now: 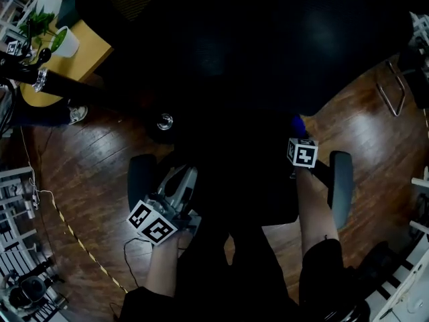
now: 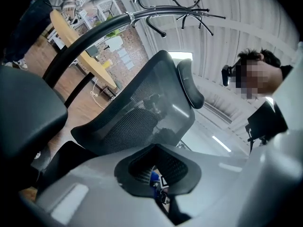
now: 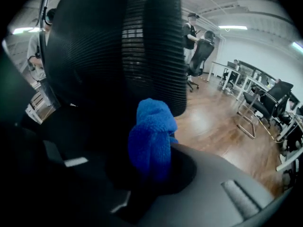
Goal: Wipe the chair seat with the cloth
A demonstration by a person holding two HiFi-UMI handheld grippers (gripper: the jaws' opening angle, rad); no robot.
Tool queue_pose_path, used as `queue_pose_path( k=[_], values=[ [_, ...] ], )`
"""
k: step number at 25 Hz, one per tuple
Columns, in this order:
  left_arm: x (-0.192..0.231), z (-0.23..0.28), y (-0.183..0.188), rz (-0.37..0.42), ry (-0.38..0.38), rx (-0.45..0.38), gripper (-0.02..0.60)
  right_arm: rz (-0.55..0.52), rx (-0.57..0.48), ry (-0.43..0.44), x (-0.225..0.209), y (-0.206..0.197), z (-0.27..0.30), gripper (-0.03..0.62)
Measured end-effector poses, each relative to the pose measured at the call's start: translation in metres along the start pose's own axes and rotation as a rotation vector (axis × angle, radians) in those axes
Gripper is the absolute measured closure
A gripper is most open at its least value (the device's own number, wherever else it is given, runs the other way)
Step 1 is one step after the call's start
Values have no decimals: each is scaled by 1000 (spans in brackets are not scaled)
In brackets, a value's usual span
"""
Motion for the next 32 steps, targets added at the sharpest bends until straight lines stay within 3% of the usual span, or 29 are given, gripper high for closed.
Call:
queue_pose_path(
  k=[6,10,12,16,19,21,23,26,29,32],
  values=[
    [-11,5,-12,7,-13,21,589,39,-68,25,-15,-2,-7,557],
    [-13,-7,-12,-3,-8,-1,590,7,-87,19,13,5,-9,557],
    [-11,-17,-10,-8,-1,-17,589,-32,-98,98,55,11,5,557],
    [-11,-35,-9,-31,14,-52,589,-71,-90,344,170,26,49,557],
    [-10,-49,-10,-44,29,-77,589,-167,-45,563,269,29,76,557],
    [-3,-56,-9,-51,45,-96,590,-224,8,657,324,20,89,557],
    [5,-59,-6,-58,60,-117,591,-253,46,662,352,8,98,557],
    [11,-60,-3,-51,60,-129,589,-249,12,641,357,0,101,557],
    [12,-60,-4,-31,56,-112,589,-257,12,608,337,-5,102,557],
    [11,-58,-6,-60,46,-103,590,-216,18,502,285,-13,95,557]
  ],
)
Point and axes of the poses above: the fingertips, and each gripper's own axes: z forward along the fingers, x to its left, y out of its top, the point moved 8 cm from there along -z, backward along the fingers, and after that the axes turned 14 degrees about y, right-handed, at the moved point
